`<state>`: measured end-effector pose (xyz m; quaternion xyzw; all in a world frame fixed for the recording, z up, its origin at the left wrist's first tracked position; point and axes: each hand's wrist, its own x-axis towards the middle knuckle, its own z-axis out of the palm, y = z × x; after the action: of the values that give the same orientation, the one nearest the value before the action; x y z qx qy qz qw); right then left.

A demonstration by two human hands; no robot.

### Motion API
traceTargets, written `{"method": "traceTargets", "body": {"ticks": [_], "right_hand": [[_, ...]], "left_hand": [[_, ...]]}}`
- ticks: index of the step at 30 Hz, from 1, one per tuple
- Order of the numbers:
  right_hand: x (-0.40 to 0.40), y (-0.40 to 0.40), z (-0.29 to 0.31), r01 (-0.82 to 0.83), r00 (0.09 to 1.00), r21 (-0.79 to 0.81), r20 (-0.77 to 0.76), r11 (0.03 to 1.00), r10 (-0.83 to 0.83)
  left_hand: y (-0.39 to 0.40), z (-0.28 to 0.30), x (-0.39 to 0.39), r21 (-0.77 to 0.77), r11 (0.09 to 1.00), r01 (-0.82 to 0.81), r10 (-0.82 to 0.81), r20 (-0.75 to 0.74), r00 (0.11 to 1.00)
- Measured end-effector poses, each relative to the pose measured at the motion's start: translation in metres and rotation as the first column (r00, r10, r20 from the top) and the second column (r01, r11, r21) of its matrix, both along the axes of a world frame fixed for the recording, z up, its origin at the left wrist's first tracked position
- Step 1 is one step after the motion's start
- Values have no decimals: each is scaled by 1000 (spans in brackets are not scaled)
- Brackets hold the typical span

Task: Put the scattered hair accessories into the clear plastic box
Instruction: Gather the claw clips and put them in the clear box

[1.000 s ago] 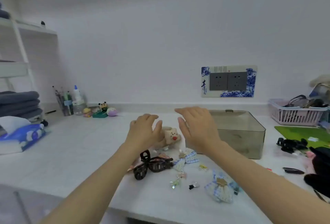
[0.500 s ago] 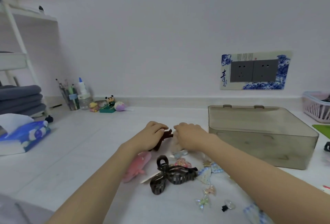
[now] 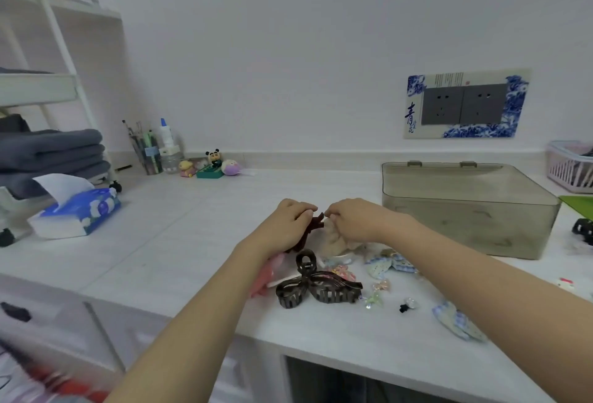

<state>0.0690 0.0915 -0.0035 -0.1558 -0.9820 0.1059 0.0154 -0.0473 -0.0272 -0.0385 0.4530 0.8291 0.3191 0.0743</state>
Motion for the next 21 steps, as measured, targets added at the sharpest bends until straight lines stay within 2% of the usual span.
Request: {"method": "traceTargets", "body": {"ticks": [6,12,14,18,21], "right_hand": [[18,-1,-7,-2,1000,-33,-22,999,1],[42,0,-3,-50,983,-88,-183,995,33],[53,5,-1,-53,972,-94,-233,994,30],[77,15,3,-30,951,-68,-309,997,8],[101,25,4,10,927,-29,-376,1000,-21]], "left_hand": [[2,2,22,6,1000,-7,7,-1,1000],[7,14,38,-33,999,-37,37,-6,999],[8,18,43,-43,998,-44,42,-47,998],[17,25,63,-123,985,-117,86,-229,970],[28,29,86,-82,994,-69,43,-294,955]]}}
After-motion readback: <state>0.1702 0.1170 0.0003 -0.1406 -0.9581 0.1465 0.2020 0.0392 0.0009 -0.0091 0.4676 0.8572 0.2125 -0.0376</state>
